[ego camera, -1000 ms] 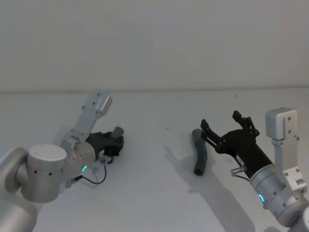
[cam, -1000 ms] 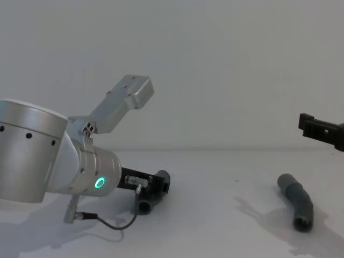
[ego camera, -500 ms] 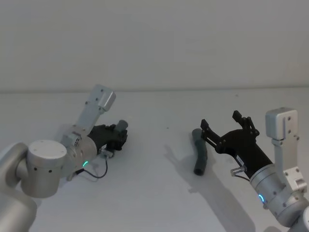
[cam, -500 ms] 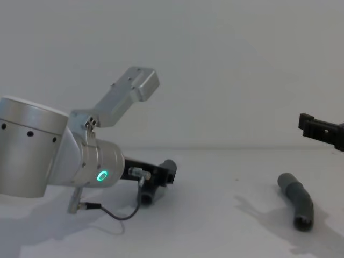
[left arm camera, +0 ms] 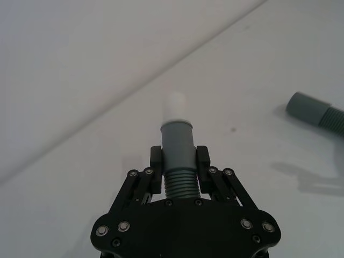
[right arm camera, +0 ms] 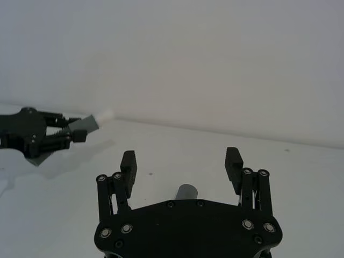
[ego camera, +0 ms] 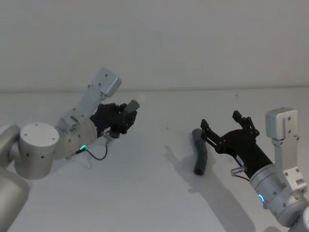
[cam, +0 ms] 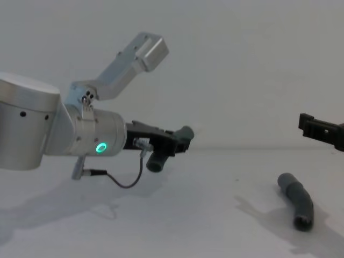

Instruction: Use both hands to pick up one end of the pipe from the table, align the ends, and insert them.

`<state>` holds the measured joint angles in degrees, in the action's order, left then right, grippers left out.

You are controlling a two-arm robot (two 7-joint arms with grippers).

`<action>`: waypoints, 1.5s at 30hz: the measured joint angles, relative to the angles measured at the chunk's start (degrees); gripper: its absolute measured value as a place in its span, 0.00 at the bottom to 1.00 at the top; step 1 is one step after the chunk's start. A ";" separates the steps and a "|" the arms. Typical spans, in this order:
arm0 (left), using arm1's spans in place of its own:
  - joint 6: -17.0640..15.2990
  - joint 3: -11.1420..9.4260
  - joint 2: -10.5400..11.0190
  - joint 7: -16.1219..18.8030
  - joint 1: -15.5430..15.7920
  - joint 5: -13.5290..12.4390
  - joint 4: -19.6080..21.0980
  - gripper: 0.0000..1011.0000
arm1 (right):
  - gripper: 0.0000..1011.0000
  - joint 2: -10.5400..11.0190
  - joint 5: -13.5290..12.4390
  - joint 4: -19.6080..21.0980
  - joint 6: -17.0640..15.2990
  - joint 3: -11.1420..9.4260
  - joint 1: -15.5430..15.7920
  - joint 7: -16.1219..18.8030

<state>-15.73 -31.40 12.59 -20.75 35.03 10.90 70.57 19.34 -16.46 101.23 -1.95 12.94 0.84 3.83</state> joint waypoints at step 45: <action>32.69 -2.64 6.85 -40.23 13.55 10.63 -8.65 0.34 | 0.99 0.00 0.00 0.00 0.00 0.00 0.00 0.00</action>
<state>16.96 -34.04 19.44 -60.98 48.58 21.53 61.93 19.34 -16.46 101.23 -1.95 12.94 0.84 3.83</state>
